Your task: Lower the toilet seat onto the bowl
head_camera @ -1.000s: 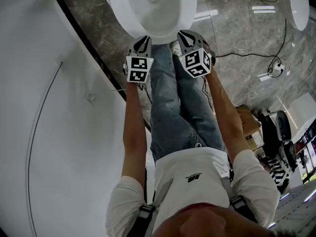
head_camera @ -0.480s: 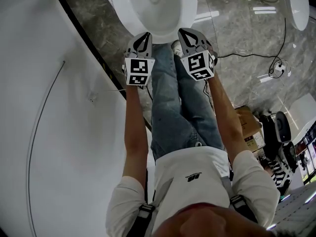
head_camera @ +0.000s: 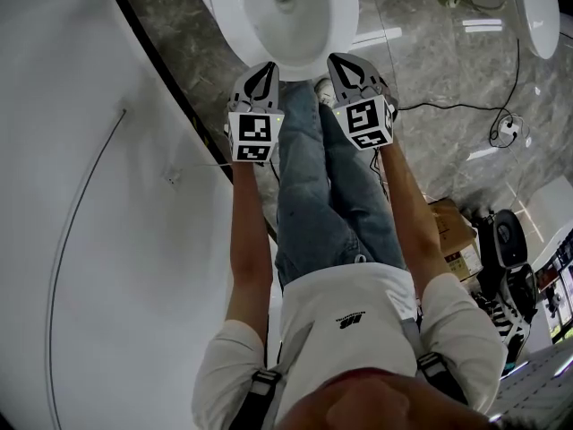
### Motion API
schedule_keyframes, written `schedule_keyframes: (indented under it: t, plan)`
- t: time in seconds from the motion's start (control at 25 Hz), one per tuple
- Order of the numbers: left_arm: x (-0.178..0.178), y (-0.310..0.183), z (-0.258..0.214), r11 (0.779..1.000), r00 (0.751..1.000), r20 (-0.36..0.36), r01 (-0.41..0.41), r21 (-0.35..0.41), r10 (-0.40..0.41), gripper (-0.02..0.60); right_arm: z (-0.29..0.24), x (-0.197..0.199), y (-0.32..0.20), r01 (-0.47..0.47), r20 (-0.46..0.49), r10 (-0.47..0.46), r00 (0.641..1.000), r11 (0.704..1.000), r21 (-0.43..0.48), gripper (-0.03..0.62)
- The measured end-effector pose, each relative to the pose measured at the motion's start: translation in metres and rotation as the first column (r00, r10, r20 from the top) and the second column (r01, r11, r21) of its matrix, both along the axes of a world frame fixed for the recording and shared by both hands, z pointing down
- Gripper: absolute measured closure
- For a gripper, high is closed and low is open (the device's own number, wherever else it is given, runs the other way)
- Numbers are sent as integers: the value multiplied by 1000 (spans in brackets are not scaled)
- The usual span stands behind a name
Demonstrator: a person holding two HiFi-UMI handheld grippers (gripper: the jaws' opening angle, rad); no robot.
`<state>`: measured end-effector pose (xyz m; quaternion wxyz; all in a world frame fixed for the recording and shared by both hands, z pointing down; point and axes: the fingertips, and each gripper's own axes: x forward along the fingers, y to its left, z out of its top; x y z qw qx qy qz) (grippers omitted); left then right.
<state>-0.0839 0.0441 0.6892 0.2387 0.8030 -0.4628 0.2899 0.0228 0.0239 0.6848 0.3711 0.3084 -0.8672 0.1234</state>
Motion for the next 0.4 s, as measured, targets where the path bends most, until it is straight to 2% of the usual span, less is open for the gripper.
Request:
schedule_keyframes:
  t: [0.4]
  plan:
    - [6, 1, -33, 999, 1000, -8, 15, 34, -14, 552, -32, 4, 2, -21, 40, 21, 999, 1000, 12, 565]
